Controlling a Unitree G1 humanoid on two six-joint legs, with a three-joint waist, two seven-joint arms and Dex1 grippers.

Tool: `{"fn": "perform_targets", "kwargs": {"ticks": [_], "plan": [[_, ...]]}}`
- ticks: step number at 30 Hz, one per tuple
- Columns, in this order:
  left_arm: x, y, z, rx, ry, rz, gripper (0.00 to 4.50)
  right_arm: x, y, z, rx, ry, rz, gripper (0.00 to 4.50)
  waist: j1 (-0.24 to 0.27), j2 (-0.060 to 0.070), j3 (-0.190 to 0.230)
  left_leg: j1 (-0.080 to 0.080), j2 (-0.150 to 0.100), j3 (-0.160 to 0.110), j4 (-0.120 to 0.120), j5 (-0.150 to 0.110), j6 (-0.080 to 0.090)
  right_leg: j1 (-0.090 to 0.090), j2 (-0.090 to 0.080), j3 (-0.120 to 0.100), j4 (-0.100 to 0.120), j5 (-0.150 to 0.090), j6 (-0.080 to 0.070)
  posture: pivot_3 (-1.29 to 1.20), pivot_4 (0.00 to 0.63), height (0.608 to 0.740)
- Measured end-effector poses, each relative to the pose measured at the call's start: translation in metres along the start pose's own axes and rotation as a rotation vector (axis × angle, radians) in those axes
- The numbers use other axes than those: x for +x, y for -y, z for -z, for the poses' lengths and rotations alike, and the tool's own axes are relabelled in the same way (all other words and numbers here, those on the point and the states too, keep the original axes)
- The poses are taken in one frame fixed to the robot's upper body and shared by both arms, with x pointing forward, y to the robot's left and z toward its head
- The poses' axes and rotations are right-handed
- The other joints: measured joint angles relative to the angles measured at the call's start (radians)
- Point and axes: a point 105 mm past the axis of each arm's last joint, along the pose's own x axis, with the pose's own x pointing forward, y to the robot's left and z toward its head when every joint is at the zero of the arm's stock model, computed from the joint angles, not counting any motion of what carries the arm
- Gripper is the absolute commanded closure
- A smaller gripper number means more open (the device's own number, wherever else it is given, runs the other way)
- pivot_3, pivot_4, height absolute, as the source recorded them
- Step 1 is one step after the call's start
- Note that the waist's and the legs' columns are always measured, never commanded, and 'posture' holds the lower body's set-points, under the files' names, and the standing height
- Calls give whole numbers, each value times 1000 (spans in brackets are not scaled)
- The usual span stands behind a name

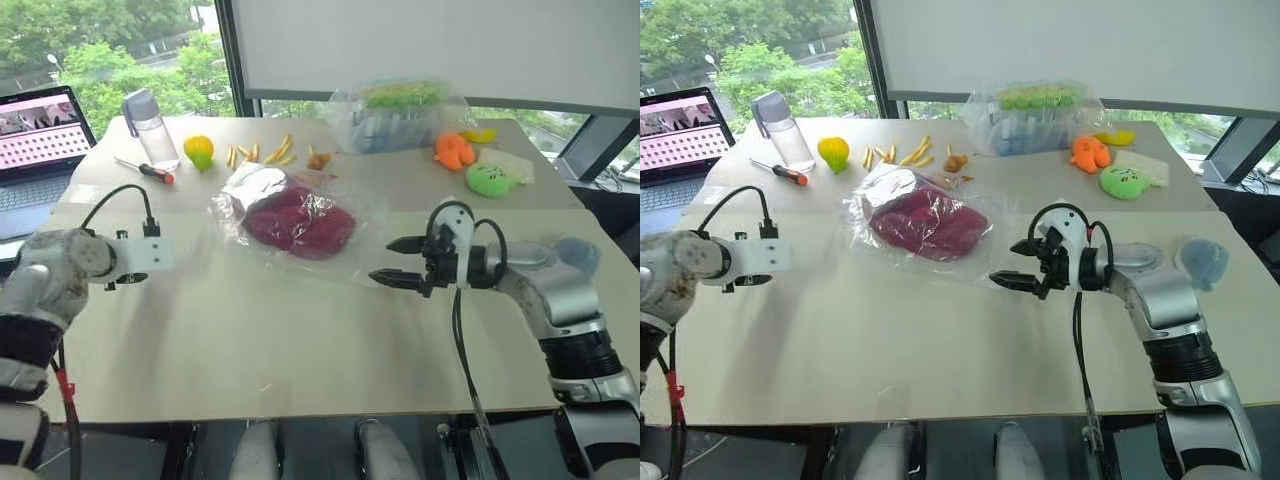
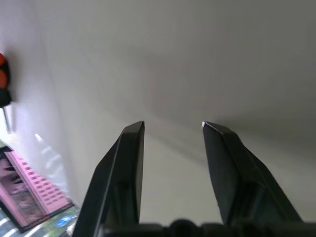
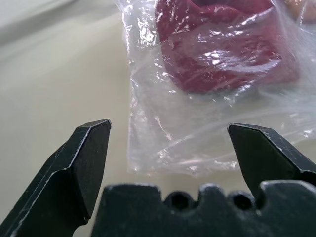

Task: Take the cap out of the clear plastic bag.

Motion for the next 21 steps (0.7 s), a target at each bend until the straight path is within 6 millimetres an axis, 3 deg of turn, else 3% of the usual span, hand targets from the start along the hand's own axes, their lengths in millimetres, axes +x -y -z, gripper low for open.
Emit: {"fn": "perform_targets", "kwargs": {"ticks": [4,8,10,14,16,21], "plan": [[-41,-3,-45,123,194,71,72,1,0,0,-4,7,-4,0,5,-1,0,-2,0,1,2,1,-1,0,-2,-1,-1,0,0,0,150,739],[-31,10,-93,189,358,81,72,4,1,-1,-1,17,-8,0,7,-1,0,0,0,0,6,1,-1,6,-1,-1,-1,0,2,0,150,739],[-24,21,-98,215,358,136,72,5,0,-2,-4,19,-11,0,0,-1,1,0,0,0,6,1,0,6,-1,-1,-2,0,2,0,150,739],[-10,21,-110,321,350,116,72,-1,1,3,-5,8,9,0,3,-1,1,0,0,-1,6,6,7,6,0,-1,-1,0,2,0,150,739],[1,31,-118,342,369,143,72,-5,0,4,-9,6,23,0,4,-1,1,-1,0,-1,6,6,7,6,0,-1,-2,0,2,0,150,739],[13,22,-132,365,390,56,72,-8,-3,10,4,-5,50,0,15,-1,0,5,0,-1,7,4,4,12,-1,-1,-1,0,3,0,150,739]]}}
